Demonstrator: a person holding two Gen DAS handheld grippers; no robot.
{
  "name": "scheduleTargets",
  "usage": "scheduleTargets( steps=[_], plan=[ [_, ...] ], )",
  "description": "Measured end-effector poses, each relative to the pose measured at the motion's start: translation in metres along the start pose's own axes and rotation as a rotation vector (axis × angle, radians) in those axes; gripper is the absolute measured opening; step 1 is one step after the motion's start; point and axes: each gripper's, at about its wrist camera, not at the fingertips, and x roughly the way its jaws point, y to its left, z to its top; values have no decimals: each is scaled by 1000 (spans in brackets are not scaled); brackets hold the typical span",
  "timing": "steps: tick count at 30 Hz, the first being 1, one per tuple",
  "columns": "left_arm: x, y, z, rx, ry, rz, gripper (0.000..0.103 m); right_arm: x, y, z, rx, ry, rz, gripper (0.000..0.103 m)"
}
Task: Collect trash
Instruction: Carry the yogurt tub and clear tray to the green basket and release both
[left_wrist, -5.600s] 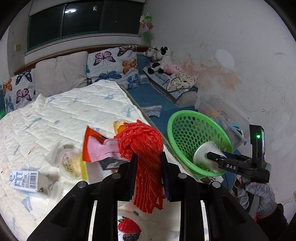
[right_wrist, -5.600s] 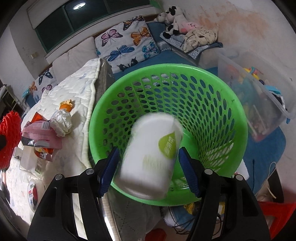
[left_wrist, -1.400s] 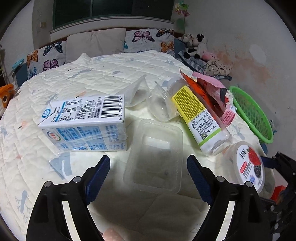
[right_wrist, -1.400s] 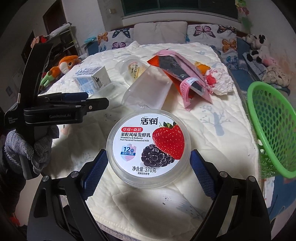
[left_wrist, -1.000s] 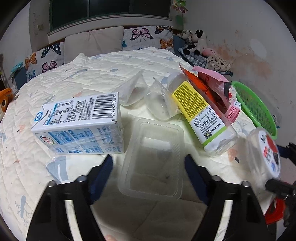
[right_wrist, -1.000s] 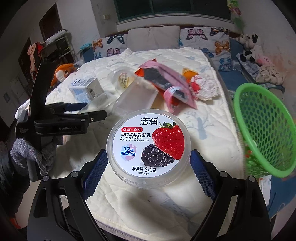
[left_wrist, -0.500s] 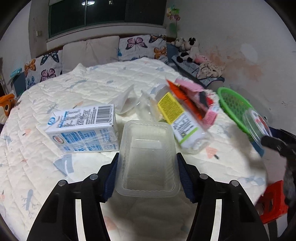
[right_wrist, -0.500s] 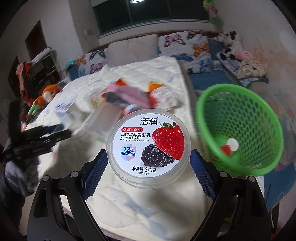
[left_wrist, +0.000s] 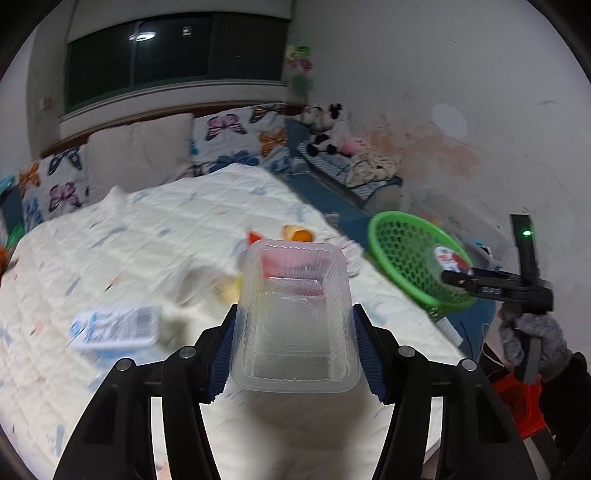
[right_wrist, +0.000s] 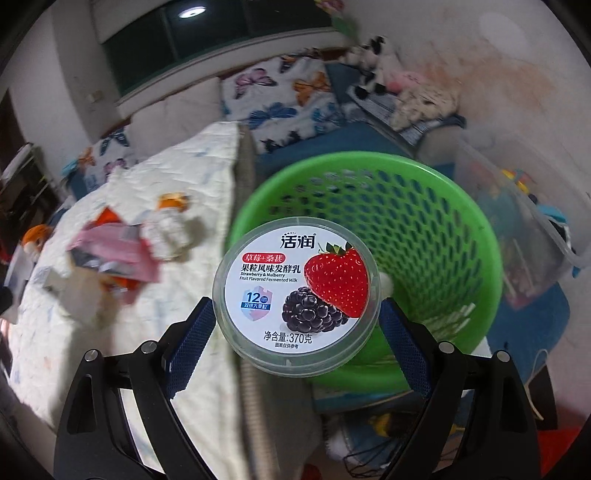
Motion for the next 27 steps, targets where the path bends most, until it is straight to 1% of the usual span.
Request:
scheduleTargets(
  steps=[6, 9, 14, 27],
  plan=[
    [31, -32, 24, 45, 18, -54, 57, 19, -26, 4, 50, 42, -5, 89],
    [47, -49, 33, 68, 35, -82, 57, 23, -34, 6, 72, 42, -6, 89],
    [71, -72, 43, 103, 58, -106, 57, 23, -43, 7, 83, 39, 4, 91],
    [130, -130, 59, 164, 136, -168, 57, -21, -57, 1, 77, -55, -25, 91]
  ],
)
